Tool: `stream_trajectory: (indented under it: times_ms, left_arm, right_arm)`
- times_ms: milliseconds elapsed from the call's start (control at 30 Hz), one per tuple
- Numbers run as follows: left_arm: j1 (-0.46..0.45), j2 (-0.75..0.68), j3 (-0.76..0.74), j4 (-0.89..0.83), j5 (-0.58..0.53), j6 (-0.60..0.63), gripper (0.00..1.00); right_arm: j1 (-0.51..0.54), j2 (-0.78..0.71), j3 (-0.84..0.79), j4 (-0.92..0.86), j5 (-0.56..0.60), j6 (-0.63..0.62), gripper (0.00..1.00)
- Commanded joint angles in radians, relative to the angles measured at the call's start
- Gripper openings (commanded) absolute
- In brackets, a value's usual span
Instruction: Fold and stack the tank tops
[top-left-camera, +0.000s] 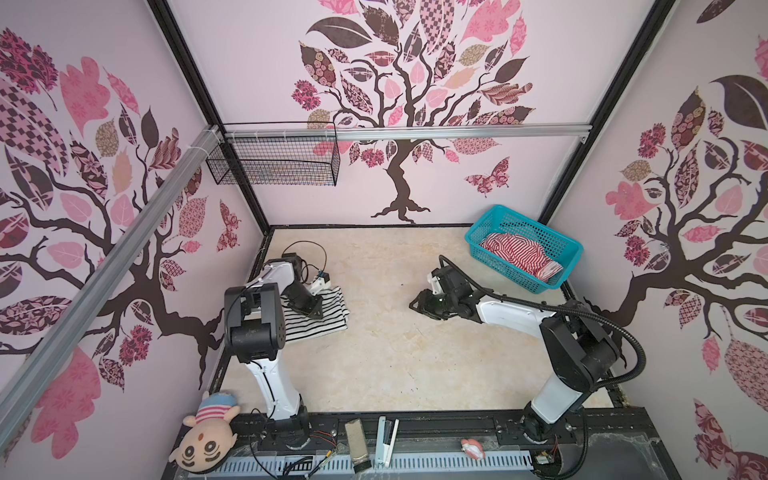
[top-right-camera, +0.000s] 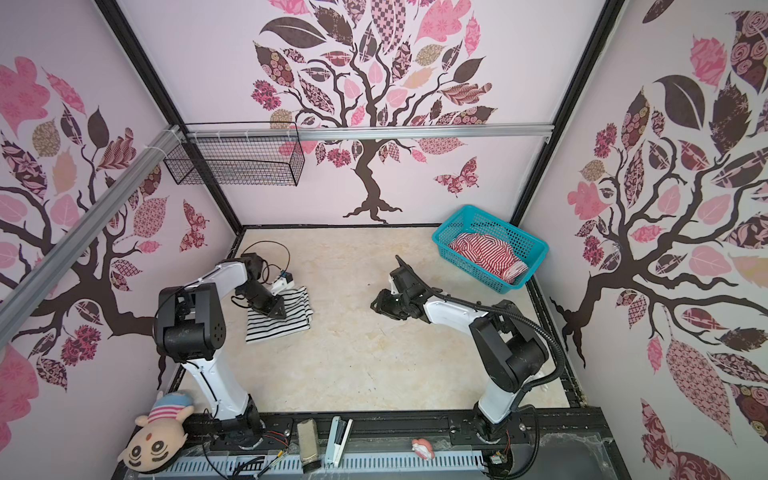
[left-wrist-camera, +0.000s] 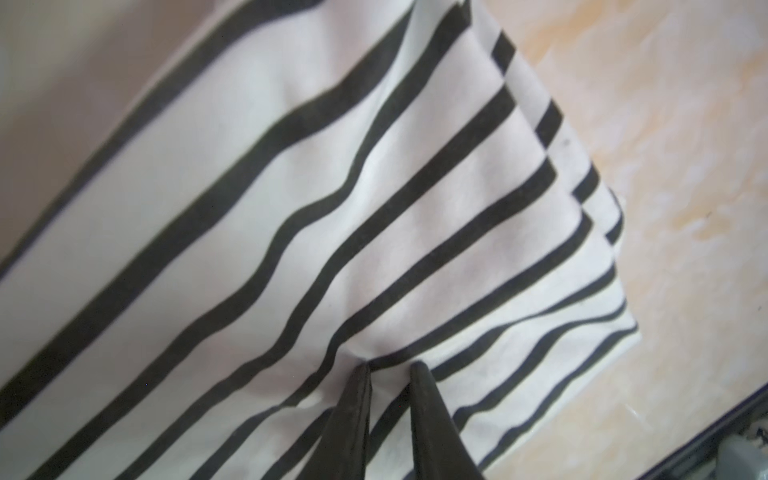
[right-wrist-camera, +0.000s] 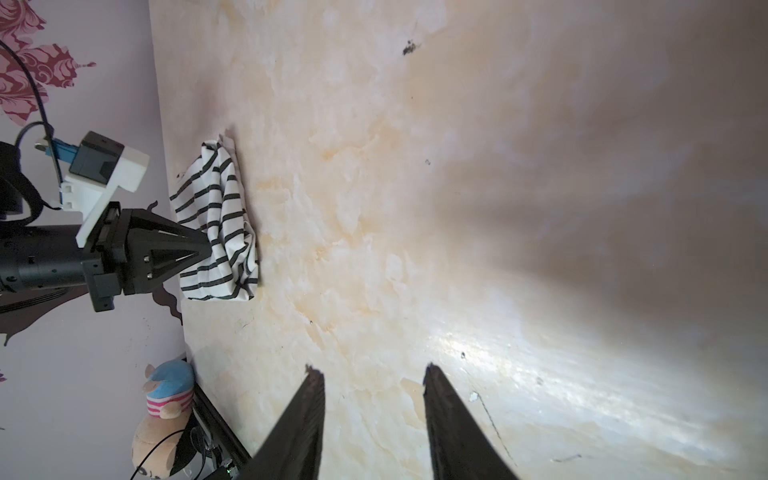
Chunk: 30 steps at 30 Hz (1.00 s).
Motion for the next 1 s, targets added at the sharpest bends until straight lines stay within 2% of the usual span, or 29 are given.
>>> stream_trajectory:
  times_ms: [0, 133, 233, 367, 467, 600, 700, 800, 967]
  left_arm:
    - [0.086, -0.010, 0.055, -0.143, -0.033, 0.191, 0.22]
    - [0.164, -0.012, 0.113, -0.206, -0.036, 0.251, 0.21]
    - [0.161, -0.062, 0.133, -0.241, 0.023, 0.243, 0.21]
    - [0.084, -0.145, 0.141, -0.233, 0.095, 0.149, 0.22]
    - [-0.014, -0.183, 0.120, -0.178, 0.137, 0.037, 0.23]
    - [-0.139, -0.165, 0.086, -0.064, 0.158, -0.105, 0.24]
    - [-0.197, -0.107, 0.077, -0.016, 0.155, -0.160, 0.24]
    - [-0.230, -0.059, 0.054, 0.026, 0.150, -0.185, 0.24]
    - [-0.239, -0.029, 0.007, 0.067, 0.107, -0.187, 0.24]
  right_arm:
    - [-0.001, 0.029, 0.042, 0.005, -0.015, 0.009, 0.43]
    - [-0.002, 0.023, 0.041, 0.005, -0.019, 0.006, 0.43]
    - [-0.002, 0.011, 0.035, -0.003, -0.018, 0.002, 0.43]
    - [-0.002, -0.017, 0.020, -0.023, 0.002, -0.007, 0.43]
    - [-0.004, -0.042, 0.013, -0.063, 0.042, -0.022, 0.44]
    - [-0.022, -0.094, 0.020, -0.130, 0.083, -0.053, 0.59]
    - [-0.052, -0.151, 0.035, -0.193, 0.116, -0.080, 0.74]
    - [-0.089, -0.219, 0.057, -0.257, 0.145, -0.109, 0.78]
    - [-0.108, -0.329, 0.123, -0.377, 0.341, -0.188, 0.84]
